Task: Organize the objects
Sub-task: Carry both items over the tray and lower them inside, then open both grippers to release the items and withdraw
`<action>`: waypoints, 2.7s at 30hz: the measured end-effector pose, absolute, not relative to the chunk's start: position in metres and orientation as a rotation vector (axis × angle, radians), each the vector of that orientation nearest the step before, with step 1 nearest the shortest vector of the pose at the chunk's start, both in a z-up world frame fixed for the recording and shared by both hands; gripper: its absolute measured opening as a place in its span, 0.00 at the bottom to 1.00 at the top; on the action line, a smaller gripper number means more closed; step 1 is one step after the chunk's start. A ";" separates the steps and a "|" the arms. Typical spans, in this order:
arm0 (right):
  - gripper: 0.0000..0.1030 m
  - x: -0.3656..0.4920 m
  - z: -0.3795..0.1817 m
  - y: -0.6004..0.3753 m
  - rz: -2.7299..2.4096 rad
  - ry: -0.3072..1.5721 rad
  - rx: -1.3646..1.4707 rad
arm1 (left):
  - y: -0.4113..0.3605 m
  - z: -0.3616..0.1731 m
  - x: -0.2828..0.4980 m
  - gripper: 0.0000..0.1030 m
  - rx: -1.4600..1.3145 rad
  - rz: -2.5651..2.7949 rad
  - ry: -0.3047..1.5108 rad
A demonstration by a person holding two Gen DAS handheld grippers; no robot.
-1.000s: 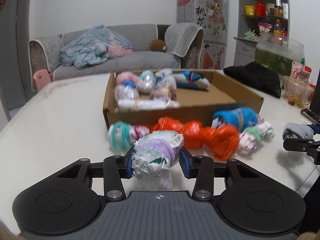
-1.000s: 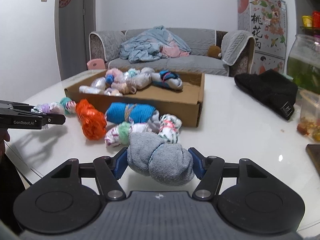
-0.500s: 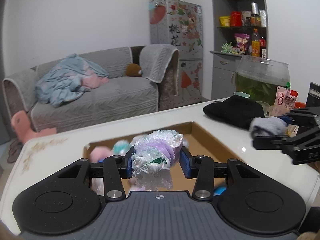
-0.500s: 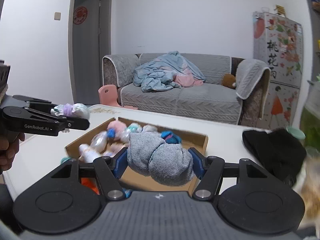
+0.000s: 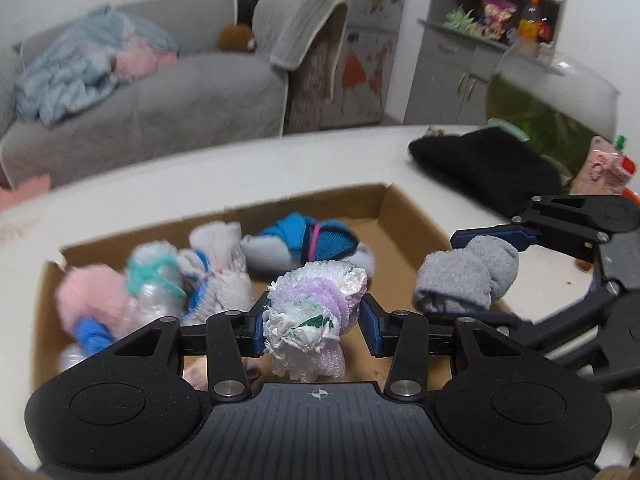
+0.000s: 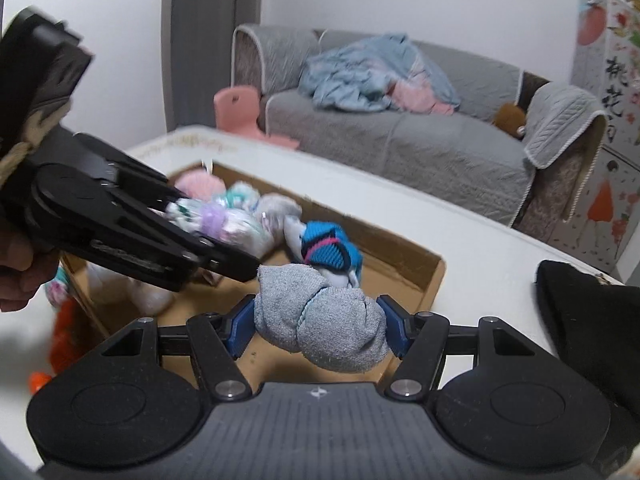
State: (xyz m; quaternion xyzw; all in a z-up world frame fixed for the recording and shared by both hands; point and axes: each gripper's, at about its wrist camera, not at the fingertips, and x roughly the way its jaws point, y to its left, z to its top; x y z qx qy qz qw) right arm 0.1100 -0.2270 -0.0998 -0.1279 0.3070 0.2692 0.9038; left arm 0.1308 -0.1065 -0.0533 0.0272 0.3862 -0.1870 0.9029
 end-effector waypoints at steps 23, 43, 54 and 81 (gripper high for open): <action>0.74 0.151 -0.116 -0.211 0.571 0.702 -0.507 | -0.117 -0.082 0.174 0.69 0.023 -0.346 0.811; 0.93 0.147 -0.103 -0.209 0.562 0.762 -0.548 | -0.113 -0.062 0.168 0.93 -0.056 -0.312 0.959; 0.95 0.143 -0.097 -0.210 0.547 0.770 -0.554 | -0.111 -0.050 0.161 0.95 -0.063 -0.302 0.954; 0.99 0.010 -0.079 -0.241 0.419 0.629 -0.239 | -0.008 -0.024 -0.029 0.99 0.080 -0.149 0.562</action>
